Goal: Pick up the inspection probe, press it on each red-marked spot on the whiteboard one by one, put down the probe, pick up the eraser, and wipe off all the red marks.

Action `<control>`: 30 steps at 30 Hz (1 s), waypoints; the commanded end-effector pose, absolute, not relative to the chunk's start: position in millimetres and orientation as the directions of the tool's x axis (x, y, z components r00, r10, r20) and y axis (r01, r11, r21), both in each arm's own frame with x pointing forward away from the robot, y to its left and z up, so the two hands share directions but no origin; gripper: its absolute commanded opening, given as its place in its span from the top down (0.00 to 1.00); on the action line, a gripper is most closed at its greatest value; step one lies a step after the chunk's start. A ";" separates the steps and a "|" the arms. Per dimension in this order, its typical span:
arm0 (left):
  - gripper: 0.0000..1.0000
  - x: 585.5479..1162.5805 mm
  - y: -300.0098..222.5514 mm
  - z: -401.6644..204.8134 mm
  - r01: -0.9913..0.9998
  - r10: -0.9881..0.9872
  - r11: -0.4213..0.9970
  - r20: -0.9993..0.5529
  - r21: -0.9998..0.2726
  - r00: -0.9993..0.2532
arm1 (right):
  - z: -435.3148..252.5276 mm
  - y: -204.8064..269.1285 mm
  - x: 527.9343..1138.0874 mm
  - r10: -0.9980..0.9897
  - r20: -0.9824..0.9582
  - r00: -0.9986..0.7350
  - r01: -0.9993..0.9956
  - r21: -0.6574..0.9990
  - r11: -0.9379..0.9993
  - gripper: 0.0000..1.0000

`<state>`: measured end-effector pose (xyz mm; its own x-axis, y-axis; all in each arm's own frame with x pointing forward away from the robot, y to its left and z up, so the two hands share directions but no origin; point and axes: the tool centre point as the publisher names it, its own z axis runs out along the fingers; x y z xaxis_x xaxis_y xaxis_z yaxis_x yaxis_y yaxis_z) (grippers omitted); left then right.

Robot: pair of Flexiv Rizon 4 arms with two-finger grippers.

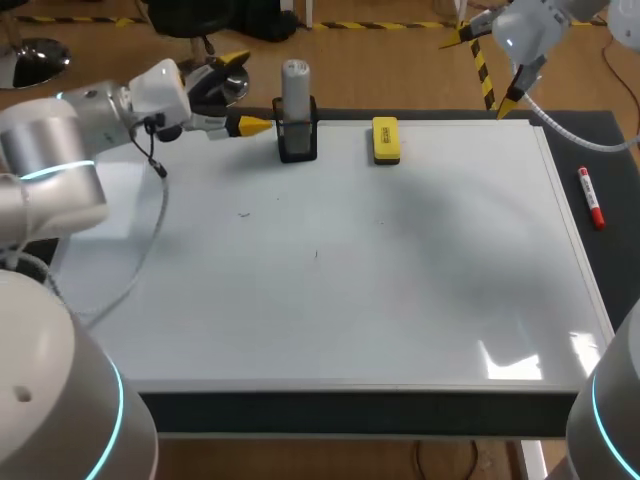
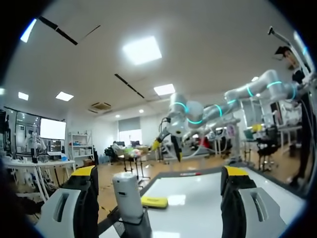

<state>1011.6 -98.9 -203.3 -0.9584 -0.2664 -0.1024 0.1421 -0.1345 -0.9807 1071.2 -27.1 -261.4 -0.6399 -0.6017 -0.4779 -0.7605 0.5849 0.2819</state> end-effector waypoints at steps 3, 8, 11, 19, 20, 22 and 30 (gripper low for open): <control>0.00 988.8 -91.7 -198.4 0.091 -0.517 -0.002 -0.077 -0.996 -0.853 | -260.5 -27.3 1071.7 -0.606 -0.474 -0.639 -0.761 0.280 0.585 0.00; 0.00 978.3 -88.5 -199.6 0.082 -0.545 0.033 -0.086 -0.996 -0.834 | -260.5 -27.3 1071.7 -0.606 -0.474 -0.639 -0.761 0.280 0.585 0.00; 0.00 971.4 -86.5 -201.1 0.077 -0.564 0.053 -0.094 -0.996 -0.820 | -260.5 -27.3 1071.7 -0.606 -0.474 -0.639 -0.761 0.280 0.585 0.00; 0.00 952.6 -83.3 -208.5 0.062 -0.597 0.078 -0.096 -0.995 -0.796 | -260.5 -27.3 1071.7 -0.606 -0.474 -0.639 -0.761 0.280 0.585 0.00; 0.00 949.6 -83.7 -209.1 0.061 -0.600 0.081 -0.097 -0.995 -0.794 | -260.5 -27.3 1071.7 -0.606 -0.474 -0.639 -0.761 0.280 0.585 0.00; 0.00 946.8 -83.1 -210.4 0.060 -0.605 0.079 -0.095 -0.995 -0.791 | -260.5 -27.3 1071.7 -0.606 -0.474 -0.639 -0.761 0.280 0.585 0.00; 0.00 943.1 -83.2 -211.8 0.064 -0.611 0.068 -0.092 -0.996 -0.786 | -260.5 -27.3 1071.7 -0.606 -0.474 -0.639 -0.761 0.280 0.585 0.00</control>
